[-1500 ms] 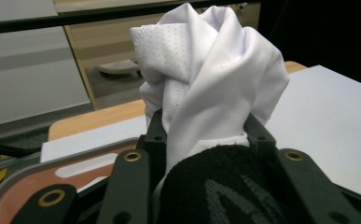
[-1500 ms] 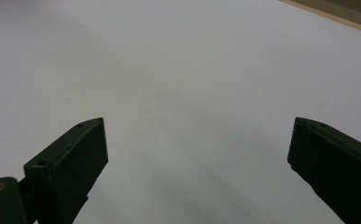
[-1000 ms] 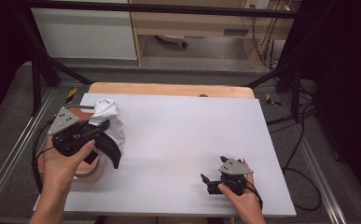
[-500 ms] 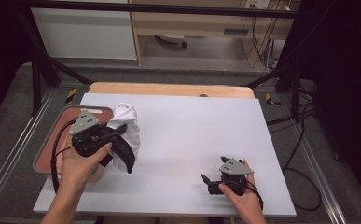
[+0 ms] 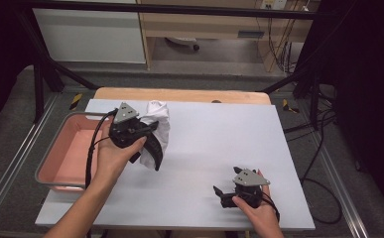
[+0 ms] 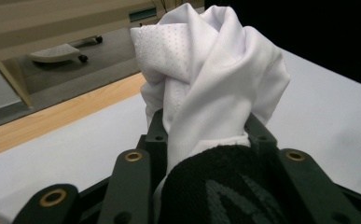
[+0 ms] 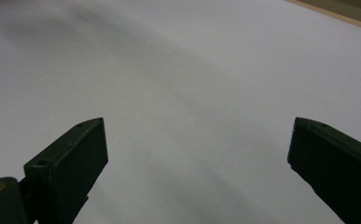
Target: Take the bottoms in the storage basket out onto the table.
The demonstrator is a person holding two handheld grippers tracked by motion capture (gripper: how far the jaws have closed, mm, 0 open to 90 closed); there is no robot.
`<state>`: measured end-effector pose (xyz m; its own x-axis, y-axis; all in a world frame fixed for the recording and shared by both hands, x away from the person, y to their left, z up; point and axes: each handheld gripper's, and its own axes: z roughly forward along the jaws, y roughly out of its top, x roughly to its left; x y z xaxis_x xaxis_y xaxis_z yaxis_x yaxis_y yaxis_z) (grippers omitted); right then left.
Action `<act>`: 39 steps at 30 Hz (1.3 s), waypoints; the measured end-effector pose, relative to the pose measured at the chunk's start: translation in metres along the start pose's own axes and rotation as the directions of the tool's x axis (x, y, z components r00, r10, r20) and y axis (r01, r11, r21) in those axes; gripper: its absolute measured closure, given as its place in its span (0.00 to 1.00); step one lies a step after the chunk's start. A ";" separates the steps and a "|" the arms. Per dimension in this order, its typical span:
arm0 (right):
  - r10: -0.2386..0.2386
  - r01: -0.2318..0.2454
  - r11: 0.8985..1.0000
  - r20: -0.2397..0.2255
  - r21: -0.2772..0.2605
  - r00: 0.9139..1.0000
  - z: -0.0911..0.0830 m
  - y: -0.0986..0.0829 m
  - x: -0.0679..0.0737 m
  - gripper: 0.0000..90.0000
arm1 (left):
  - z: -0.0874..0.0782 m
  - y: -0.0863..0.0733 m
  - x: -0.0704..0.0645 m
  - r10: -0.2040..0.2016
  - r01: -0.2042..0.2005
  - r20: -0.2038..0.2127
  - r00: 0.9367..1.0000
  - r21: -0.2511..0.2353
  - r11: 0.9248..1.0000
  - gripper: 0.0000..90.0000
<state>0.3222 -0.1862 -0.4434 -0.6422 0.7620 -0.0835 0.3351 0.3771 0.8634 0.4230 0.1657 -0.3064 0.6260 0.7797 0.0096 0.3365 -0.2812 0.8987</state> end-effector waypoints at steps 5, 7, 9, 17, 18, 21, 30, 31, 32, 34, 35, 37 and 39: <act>-0.002 0.002 1.000 -0.004 -0.002 1.000 -0.001 -0.002 0.000 0.06 | 0.013 0.009 -0.003 -0.005 0.005 0.000 1.000 -0.001 1.000 0.68; 0.004 -0.004 1.000 -0.001 -0.004 1.000 -0.001 -0.001 -0.001 0.05 | 0.016 0.011 -0.004 -0.005 0.005 -0.001 1.000 0.001 1.000 0.68; 0.002 -0.002 1.000 -0.003 -0.003 1.000 -0.001 -0.001 0.000 0.05 | 0.018 0.013 -0.005 -0.003 0.003 0.004 1.000 0.002 1.000 0.68; -0.008 0.008 1.000 -0.013 0.008 1.000 0.001 -0.001 0.002 0.05 | 0.026 0.018 -0.001 0.020 -0.019 -0.012 1.000 0.026 0.999 0.68; -0.008 0.008 1.000 -0.011 0.007 1.000 0.000 -0.001 0.001 0.05 | 0.026 0.018 0.001 0.010 -0.010 -0.009 1.000 0.030 1.000 0.68; 0.005 -0.005 1.000 -0.004 0.002 1.000 -0.001 -0.001 0.000 0.05 | 0.030 0.018 0.002 0.010 -0.010 -0.016 1.000 0.041 0.999 0.68; -0.009 0.009 1.000 -0.013 -0.009 1.000 0.000 0.001 0.002 0.05 | 0.050 0.017 0.003 -0.008 0.010 -0.019 1.000 0.071 0.997 0.68; -0.012 0.011 1.000 -0.016 -0.009 1.000 0.000 0.001 0.002 0.05 | 0.052 0.017 0.003 -0.006 0.008 -0.019 1.000 0.075 0.997 0.68; -0.015 0.014 1.000 -0.019 -0.006 1.000 0.001 0.001 0.002 0.05 | 0.054 0.016 0.002 -0.008 0.009 -0.018 1.000 0.076 0.997 0.68; -0.013 0.013 1.000 -0.016 -0.001 1.000 0.000 0.000 0.002 0.05 | 0.057 0.015 0.003 -0.009 0.010 -0.016 1.000 0.081 0.997 0.68; -0.014 0.014 1.000 -0.012 0.000 1.000 -0.001 -0.001 0.002 0.05 | 0.059 0.015 0.003 -0.022 0.022 -0.010 1.000 0.081 0.996 0.68; -0.007 0.007 1.000 -0.008 -0.006 1.000 -0.002 -0.001 0.001 0.05 | 0.062 0.013 0.003 -0.040 0.040 -0.007 0.999 0.073 0.997 0.68; 0.000 0.000 1.000 -0.005 -0.010 1.000 -0.003 -0.001 0.000 0.05 | 0.065 0.012 0.003 -0.044 0.044 -0.013 0.999 0.075 0.996 0.68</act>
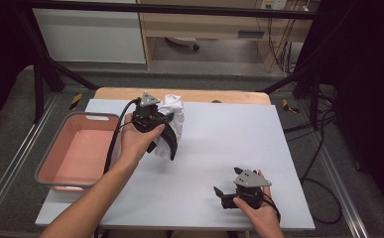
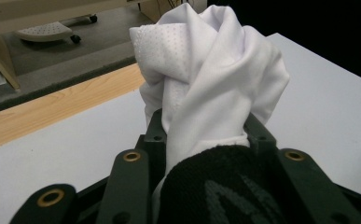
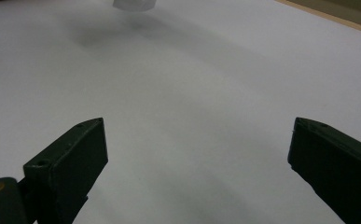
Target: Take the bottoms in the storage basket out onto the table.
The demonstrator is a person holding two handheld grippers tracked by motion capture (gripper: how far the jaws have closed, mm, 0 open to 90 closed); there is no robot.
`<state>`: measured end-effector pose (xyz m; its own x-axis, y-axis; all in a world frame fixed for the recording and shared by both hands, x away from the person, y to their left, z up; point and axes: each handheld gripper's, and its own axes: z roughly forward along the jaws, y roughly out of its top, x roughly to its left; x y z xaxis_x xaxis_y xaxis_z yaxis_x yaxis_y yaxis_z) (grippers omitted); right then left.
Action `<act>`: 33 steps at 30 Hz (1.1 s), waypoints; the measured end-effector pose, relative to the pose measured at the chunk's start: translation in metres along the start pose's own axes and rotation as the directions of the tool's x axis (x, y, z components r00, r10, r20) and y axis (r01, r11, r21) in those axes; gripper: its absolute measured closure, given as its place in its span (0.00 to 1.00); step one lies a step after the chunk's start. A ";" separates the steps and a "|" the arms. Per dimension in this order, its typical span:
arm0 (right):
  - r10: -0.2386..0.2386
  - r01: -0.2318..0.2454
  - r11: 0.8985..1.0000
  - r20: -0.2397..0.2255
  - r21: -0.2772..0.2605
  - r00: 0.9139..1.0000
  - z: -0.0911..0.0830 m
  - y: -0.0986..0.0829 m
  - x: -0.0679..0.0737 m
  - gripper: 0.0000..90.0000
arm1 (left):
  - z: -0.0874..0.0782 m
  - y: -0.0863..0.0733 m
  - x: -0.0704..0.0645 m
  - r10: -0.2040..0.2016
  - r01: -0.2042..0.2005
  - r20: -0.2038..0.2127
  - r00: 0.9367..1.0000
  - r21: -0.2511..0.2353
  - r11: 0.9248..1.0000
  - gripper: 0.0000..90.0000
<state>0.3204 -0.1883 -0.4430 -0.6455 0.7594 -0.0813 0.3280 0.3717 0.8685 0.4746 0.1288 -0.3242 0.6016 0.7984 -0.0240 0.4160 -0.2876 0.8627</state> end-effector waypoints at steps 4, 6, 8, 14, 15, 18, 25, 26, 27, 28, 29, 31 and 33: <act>-0.006 0.006 1.000 -0.005 0.006 1.000 0.001 0.001 0.001 0.05 | 0.006 -0.001 0.000 -0.010 0.010 -0.001 1.000 -0.005 1.000 0.68; -0.008 0.008 1.000 -0.007 0.006 1.000 0.002 0.001 0.002 0.05 | 0.010 -0.001 0.001 -0.021 0.021 -0.003 1.000 -0.009 1.000 0.68; -0.009 0.009 1.000 -0.007 0.007 1.000 0.002 0.001 0.002 0.05 | 0.013 -0.001 0.000 -0.022 0.022 -0.005 1.000 -0.006 1.000 0.68; -0.004 0.004 1.000 -0.005 0.002 1.000 0.000 0.000 0.001 0.05 | 0.023 -0.003 -0.004 -0.018 0.018 -0.005 1.000 0.012 1.000 0.68; -0.004 0.004 1.000 -0.006 0.002 1.000 0.000 0.001 0.001 0.05 | 0.024 -0.003 -0.005 -0.016 0.016 -0.004 1.000 0.016 1.000 0.68; -0.008 0.008 1.000 -0.010 0.003 1.000 0.001 0.001 0.001 0.05 | 0.027 -0.004 -0.006 -0.014 0.014 -0.003 1.000 0.022 1.000 0.68; -0.009 0.009 1.000 -0.010 0.004 1.000 0.001 0.001 0.001 0.05 | 0.032 -0.005 -0.008 -0.018 0.018 -0.003 1.000 0.023 1.000 0.68; -0.009 0.009 1.000 -0.011 0.004 1.000 0.001 0.001 0.001 0.05 | 0.033 -0.005 -0.009 -0.021 0.021 -0.002 1.000 0.024 0.999 0.68; -0.008 0.008 1.000 -0.011 0.005 1.000 0.001 0.001 0.001 0.05 | 0.034 -0.005 -0.009 -0.018 0.018 -0.001 1.000 0.028 0.999 0.68; -0.008 0.008 1.000 -0.011 0.004 1.000 0.001 0.001 0.001 0.05 | 0.035 -0.006 -0.009 -0.016 0.016 -0.003 1.000 0.030 0.999 0.68; -0.009 0.009 1.000 -0.010 0.004 1.000 0.001 0.001 0.001 0.05 | 0.036 -0.006 -0.009 -0.018 0.018 -0.001 1.000 0.033 0.999 0.68; -0.009 0.009 1.000 -0.011 0.004 1.000 0.001 0.001 0.001 0.05 | 0.037 -0.006 -0.010 -0.019 0.019 0.001 1.000 0.035 0.999 0.68; -0.008 0.008 1.000 -0.011 0.004 1.000 0.001 0.001 0.001 0.05 | 0.038 -0.007 -0.011 -0.019 0.019 0.005 1.000 0.036 0.999 0.68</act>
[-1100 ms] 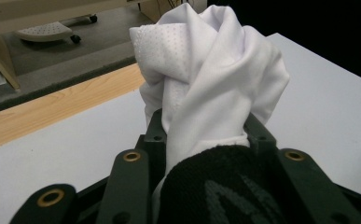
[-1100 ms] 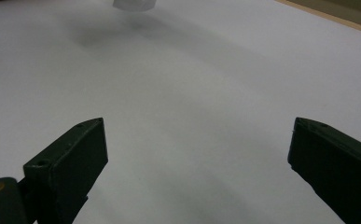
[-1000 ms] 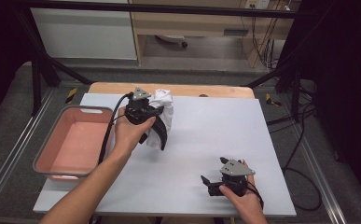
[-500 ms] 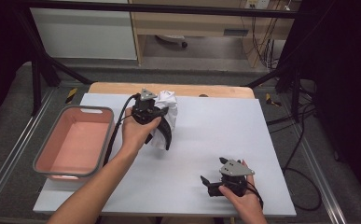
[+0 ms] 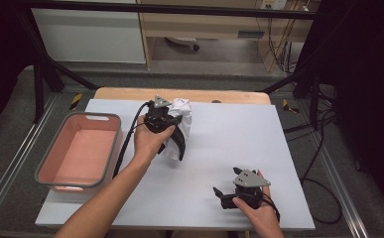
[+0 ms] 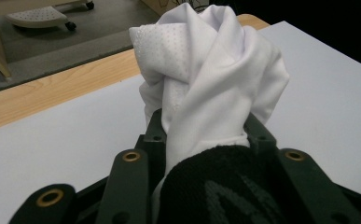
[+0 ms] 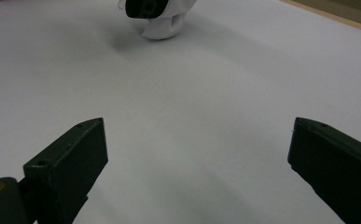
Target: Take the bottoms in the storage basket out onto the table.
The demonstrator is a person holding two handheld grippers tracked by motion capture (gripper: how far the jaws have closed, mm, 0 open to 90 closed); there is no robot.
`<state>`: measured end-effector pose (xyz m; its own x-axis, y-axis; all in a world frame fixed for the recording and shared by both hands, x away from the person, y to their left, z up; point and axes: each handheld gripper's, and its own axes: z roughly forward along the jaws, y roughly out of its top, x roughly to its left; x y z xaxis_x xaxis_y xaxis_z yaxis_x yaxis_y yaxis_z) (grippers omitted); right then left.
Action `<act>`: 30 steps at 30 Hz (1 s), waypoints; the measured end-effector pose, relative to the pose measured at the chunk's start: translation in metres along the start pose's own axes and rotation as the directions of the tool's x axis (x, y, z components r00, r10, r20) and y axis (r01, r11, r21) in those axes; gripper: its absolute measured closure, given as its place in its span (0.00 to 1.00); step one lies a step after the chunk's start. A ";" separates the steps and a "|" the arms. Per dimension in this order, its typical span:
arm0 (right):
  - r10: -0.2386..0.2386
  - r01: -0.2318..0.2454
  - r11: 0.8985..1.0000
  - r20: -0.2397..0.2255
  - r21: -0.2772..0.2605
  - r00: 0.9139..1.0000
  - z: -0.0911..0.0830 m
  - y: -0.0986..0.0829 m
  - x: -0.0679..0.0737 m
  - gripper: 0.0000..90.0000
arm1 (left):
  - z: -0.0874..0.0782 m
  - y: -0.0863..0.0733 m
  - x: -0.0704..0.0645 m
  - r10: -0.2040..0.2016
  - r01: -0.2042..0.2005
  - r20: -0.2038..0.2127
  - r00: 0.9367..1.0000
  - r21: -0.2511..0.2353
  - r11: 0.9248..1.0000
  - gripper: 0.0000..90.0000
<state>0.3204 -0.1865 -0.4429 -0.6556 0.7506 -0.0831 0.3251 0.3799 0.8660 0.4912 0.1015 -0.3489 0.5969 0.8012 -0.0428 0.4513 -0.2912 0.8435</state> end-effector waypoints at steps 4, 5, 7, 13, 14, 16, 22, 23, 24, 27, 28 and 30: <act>0.001 -0.001 1.000 0.001 -0.004 1.000 0.000 0.000 0.000 0.05 | 0.002 0.000 -0.003 0.004 -0.004 0.005 1.000 0.000 1.000 0.68; 0.001 -0.001 1.000 0.000 -0.003 1.000 0.000 0.000 0.000 0.05 | 0.002 0.000 -0.004 0.007 -0.007 0.006 1.000 0.002 1.000 0.68; 0.001 -0.001 1.000 -0.002 -0.003 1.000 0.000 0.000 0.000 0.05 | 0.003 0.000 -0.005 0.009 -0.009 0.009 1.000 0.002 1.000 0.68; 0.001 -0.001 1.000 -0.003 -0.002 1.000 0.000 0.000 0.000 0.05 | 0.005 0.000 -0.009 0.009 -0.009 0.017 1.000 0.004 1.000 0.68; 0.002 -0.002 1.000 -0.003 -0.002 1.000 0.000 0.000 0.000 0.05 | 0.006 0.000 -0.010 0.009 -0.009 0.018 1.000 0.004 1.000 0.68; 0.001 -0.001 1.000 -0.003 -0.002 1.000 0.000 0.000 0.000 0.05 | 0.006 0.000 -0.012 0.007 -0.008 0.021 1.000 0.003 1.000 0.68; 0.001 -0.001 1.000 -0.006 0.002 1.000 0.000 0.000 0.000 0.05 | 0.010 0.002 -0.019 0.014 -0.014 0.033 0.999 0.001 1.000 0.68; 0.001 -0.001 1.000 -0.007 0.002 1.000 0.000 0.000 0.000 0.05 | 0.010 0.003 -0.020 0.014 -0.014 0.035 0.999 0.001 1.000 0.68; 0.001 -0.001 1.000 -0.006 0.001 1.000 0.000 0.000 0.000 0.05 | 0.011 0.003 -0.021 0.017 -0.017 0.037 0.999 0.002 1.000 0.68; 0.002 -0.002 1.000 -0.007 0.000 1.000 0.000 0.000 0.000 0.05 | 0.012 0.005 -0.025 0.021 -0.021 0.042 0.999 0.001 1.000 0.68; 0.002 -0.002 1.000 -0.007 0.000 1.000 0.000 0.000 0.000 0.05 | 0.013 0.005 -0.026 0.022 -0.022 0.043 0.999 0.000 1.000 0.68; 0.002 -0.002 1.000 -0.007 -0.001 1.000 0.000 0.000 -0.001 0.05 | 0.014 0.007 -0.029 0.024 -0.024 0.050 0.998 0.001 1.000 0.68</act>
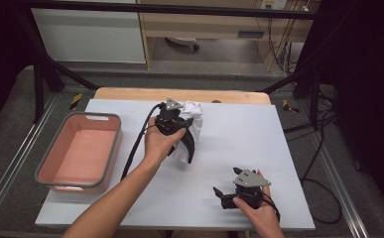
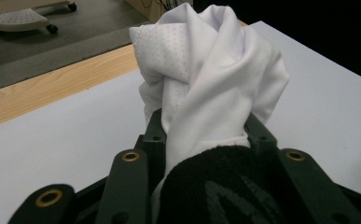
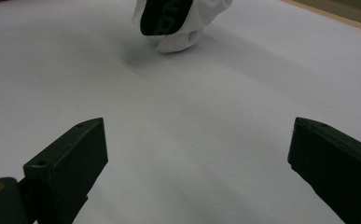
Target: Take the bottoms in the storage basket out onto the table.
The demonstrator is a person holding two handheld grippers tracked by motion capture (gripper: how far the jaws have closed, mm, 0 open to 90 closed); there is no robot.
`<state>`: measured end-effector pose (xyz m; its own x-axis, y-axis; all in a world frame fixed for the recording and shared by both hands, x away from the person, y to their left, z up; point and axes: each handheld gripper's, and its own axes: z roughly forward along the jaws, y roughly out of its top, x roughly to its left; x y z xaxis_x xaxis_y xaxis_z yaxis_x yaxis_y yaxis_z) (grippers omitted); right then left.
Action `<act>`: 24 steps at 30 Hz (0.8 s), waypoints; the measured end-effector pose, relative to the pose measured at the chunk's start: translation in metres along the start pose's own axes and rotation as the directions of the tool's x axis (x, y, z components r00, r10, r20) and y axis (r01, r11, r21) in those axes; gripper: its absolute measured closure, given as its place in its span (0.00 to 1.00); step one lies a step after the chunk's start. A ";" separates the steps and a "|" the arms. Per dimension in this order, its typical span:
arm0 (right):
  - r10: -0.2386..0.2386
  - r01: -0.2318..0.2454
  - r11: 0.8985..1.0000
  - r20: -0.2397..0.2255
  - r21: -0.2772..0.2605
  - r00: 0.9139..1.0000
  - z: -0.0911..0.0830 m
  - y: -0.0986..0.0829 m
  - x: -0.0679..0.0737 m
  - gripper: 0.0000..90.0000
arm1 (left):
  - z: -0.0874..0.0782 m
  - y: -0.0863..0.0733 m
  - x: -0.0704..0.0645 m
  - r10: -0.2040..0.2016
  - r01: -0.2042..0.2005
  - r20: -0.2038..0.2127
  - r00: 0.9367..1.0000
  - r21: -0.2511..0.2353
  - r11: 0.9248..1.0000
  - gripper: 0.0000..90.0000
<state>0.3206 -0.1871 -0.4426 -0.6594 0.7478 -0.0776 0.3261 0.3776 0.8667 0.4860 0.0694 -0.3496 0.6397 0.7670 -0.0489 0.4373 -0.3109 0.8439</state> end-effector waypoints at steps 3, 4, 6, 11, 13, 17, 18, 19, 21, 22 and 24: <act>-0.001 0.001 1.000 -0.001 0.000 1.000 0.000 0.000 0.000 0.05 | 0.002 0.001 -0.004 0.000 0.000 0.007 1.000 -0.005 1.000 0.68; -0.001 0.001 1.000 -0.001 0.000 1.000 0.000 0.000 0.000 0.05 | 0.003 0.001 -0.006 0.003 -0.002 0.009 1.000 -0.005 1.000 0.68; 0.000 0.000 1.000 -0.001 0.000 1.000 0.000 0.000 0.000 0.05 | 0.004 0.001 -0.008 0.007 -0.007 0.013 1.000 -0.001 1.000 0.68; 0.000 0.000 1.000 -0.002 0.000 1.000 0.000 0.000 0.000 0.05 | 0.009 -0.004 -0.013 0.019 -0.019 0.015 1.000 0.015 1.000 0.67; -0.001 0.001 1.000 -0.004 0.001 1.000 0.000 0.000 0.000 0.05 | 0.012 -0.007 -0.014 0.021 -0.021 0.014 1.000 0.022 1.000 0.67; -0.005 0.005 1.000 -0.002 0.002 1.000 0.000 0.000 0.001 0.05 | 0.015 -0.010 -0.015 0.022 -0.023 0.016 1.000 0.029 0.999 0.67; -0.005 0.005 1.000 -0.003 0.001 1.000 0.000 0.000 0.001 0.05 | 0.016 -0.010 -0.015 0.022 -0.022 0.015 1.000 0.031 0.999 0.67; -0.006 0.006 1.000 -0.003 0.001 1.000 0.000 0.000 0.000 0.05 | 0.016 -0.011 -0.015 0.022 -0.023 0.015 1.000 0.032 0.999 0.67; -0.006 0.006 1.000 -0.002 0.003 1.000 0.000 0.000 0.000 0.05 | 0.018 -0.012 -0.015 0.023 -0.024 0.014 1.000 0.036 0.999 0.67; -0.005 0.005 1.000 -0.002 0.002 1.000 0.000 0.000 0.000 0.05 | 0.018 -0.013 -0.015 0.023 -0.023 0.012 1.000 0.037 0.999 0.67; -0.004 0.004 1.000 -0.003 0.002 1.000 0.001 0.000 0.000 0.05 | 0.020 -0.014 -0.015 0.029 -0.029 0.007 1.000 0.044 0.999 0.67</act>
<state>0.3209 -0.1868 -0.4429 -0.6628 0.7445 -0.0800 0.3247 0.3820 0.8652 0.4825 0.0512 -0.3713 0.6564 0.7539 -0.0286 0.4463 -0.3575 0.8204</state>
